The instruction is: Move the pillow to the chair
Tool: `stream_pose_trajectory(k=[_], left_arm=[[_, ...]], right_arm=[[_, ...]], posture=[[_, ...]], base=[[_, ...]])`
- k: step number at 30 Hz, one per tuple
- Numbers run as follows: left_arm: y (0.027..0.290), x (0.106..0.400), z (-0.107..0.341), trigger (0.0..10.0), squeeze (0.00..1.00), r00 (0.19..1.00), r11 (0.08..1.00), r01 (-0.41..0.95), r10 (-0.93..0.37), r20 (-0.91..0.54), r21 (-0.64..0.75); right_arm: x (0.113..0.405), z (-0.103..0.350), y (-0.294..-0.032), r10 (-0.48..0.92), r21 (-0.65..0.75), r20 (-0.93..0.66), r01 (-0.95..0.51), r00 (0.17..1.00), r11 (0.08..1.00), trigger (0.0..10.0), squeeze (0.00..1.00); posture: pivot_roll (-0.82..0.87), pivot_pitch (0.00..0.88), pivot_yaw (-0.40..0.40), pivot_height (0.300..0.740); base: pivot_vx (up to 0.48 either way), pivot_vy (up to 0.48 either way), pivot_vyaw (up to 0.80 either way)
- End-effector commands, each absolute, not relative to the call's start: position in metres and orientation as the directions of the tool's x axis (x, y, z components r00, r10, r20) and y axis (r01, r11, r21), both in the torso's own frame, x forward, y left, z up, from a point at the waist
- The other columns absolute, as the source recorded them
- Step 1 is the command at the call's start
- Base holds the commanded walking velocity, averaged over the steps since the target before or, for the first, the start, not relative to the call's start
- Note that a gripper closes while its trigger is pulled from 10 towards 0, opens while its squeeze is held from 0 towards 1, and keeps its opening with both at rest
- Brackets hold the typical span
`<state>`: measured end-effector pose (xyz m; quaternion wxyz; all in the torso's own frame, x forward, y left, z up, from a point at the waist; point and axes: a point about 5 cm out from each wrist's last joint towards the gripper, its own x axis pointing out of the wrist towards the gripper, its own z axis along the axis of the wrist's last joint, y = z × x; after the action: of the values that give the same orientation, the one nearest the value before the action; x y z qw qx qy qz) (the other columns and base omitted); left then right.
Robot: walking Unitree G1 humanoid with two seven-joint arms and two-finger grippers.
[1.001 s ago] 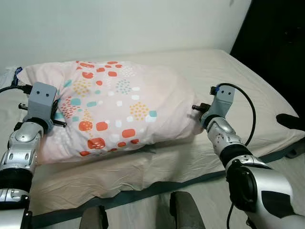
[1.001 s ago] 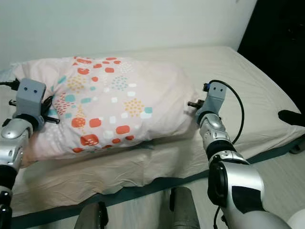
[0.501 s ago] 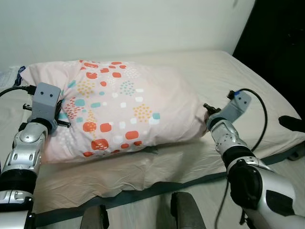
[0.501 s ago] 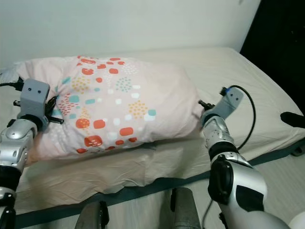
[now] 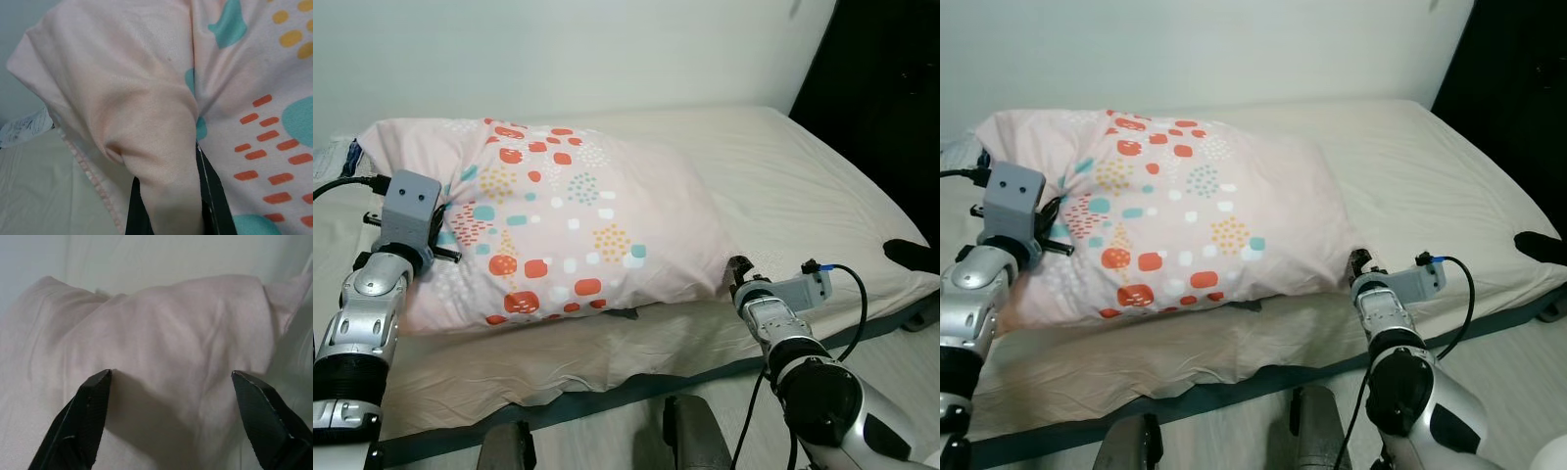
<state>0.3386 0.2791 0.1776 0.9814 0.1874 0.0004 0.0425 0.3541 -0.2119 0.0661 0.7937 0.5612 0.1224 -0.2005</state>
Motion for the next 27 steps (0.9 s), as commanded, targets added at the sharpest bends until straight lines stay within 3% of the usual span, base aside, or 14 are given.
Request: stream_pose_trajectory(k=[1,5,6,9,16,19,20,22,25,27], left_arm=[[0.278,0.337,0.175,0.0,0.00,0.996,0.923,-0.081,0.086,0.005,0.376],[0.278,0.336,0.176,0.0,0.00,0.996,0.922,-0.084,0.088,0.009,0.378],[0.278,0.335,0.176,0.0,0.00,0.996,0.921,-0.087,0.090,0.010,0.380],[0.277,0.335,0.176,0.0,0.00,0.996,0.920,-0.091,0.094,0.013,0.381],[0.277,0.337,0.181,0.0,0.00,0.995,0.930,-0.104,0.102,0.024,0.353],[0.292,0.340,0.191,0.0,0.00,0.991,0.925,-0.133,0.129,0.036,0.356],[0.311,0.339,0.204,0.0,0.00,0.985,0.908,-0.170,0.164,0.048,0.383],[0.325,0.337,0.211,0.0,0.00,0.980,0.891,-0.194,0.193,0.044,0.410],[0.331,0.336,0.213,0.0,0.00,0.978,0.883,-0.201,0.204,0.038,0.423],[0.346,0.331,0.203,0.0,0.00,0.971,0.842,-0.188,0.237,-0.034,0.506]], right_arm=[[0.352,0.064,-0.214,-0.196,0.854,-0.400,0.442,0.895,0.276,10.0,1.00],[0.353,0.067,-0.217,-0.208,0.871,-0.365,0.412,0.907,0.267,10.0,1.00],[0.353,0.069,-0.219,-0.216,0.872,-0.351,0.402,0.911,0.281,10.0,0.00],[0.358,0.076,-0.217,-0.193,0.869,-0.291,0.343,0.937,0.357,10.0,0.00],[0.364,0.086,-0.212,-0.172,0.897,-0.225,0.273,0.959,0.348,10.0,0.00],[0.366,0.089,-0.211,-0.164,0.899,-0.215,0.261,0.963,0.351,10.0,0.00],[0.366,0.090,-0.212,-0.166,0.898,-0.217,0.264,0.962,0.352,10.0,0.00],[0.365,0.089,-0.213,-0.173,0.895,-0.225,0.274,0.959,0.352,10.0,0.00],[0.365,0.088,-0.214,-0.176,0.894,-0.228,0.277,0.958,0.352,10.0,0.00],[0.363,0.086,-0.217,-0.186,0.881,-0.241,0.295,0.952,0.369,10.0,0.00]], posture=[[0.06,0.063,-0.091,0.577],[0.06,0.065,-0.092,0.577],[0.06,0.068,-0.090,0.577],[0.06,0.073,-0.091,0.577],[0.05,0.078,-0.087,0.577],[0.05,0.077,-0.085,0.577],[0.05,0.078,-0.082,0.577],[0.06,0.078,-0.082,0.577],[0.06,0.078,-0.082,0.577],[0.06,0.081,-0.086,0.577]], base=[[0.000,0.000,0.00],[0.000,0.000,0.00],[0.000,0.000,0.00],[0.000,0.000,0.00],[0.000,0.000,0.00],[0.000,0.000,0.00],[0.000,0.000,0.00],[0.000,0.000,0.00],[0.000,0.000,0.00],[0.000,0.000,0.00]])
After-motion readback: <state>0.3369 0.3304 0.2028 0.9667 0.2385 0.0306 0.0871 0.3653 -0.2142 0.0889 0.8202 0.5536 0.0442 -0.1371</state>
